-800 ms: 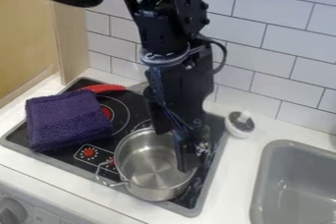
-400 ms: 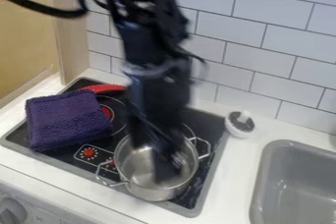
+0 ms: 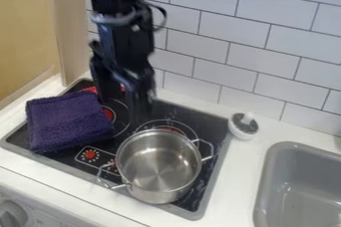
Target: Placed the purple cloth on the right top of the stove
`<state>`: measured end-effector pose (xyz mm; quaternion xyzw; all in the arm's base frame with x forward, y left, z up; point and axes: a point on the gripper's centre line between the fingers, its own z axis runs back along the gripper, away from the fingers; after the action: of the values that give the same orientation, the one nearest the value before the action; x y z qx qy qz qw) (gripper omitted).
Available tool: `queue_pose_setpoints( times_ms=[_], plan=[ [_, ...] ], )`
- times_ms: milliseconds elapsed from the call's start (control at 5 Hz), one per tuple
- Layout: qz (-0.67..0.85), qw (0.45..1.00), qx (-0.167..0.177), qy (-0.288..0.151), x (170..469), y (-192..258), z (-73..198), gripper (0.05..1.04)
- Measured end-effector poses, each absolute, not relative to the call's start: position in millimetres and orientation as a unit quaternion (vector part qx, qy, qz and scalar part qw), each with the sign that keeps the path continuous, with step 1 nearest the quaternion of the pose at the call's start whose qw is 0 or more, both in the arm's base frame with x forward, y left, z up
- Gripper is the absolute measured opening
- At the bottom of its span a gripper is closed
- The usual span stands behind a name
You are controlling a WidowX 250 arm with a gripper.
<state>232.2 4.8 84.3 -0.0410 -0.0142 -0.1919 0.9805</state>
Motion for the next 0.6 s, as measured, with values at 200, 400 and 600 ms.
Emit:
queue_pose_setpoints(
  times_ms=[200, 400, 600],
  plan=[
    [-0.148, 0.988, -0.040, -0.019, 260.9, 30.2, 86.2, 0.999],
    [-0.118, 0.993, -0.024, -0.010, 282.8, 57.0, 80.3, 0.999],
    [-0.092, 0.996, -0.020, -0.005, 280.7, 71.5, 77.6, 0.999]
  ],
)
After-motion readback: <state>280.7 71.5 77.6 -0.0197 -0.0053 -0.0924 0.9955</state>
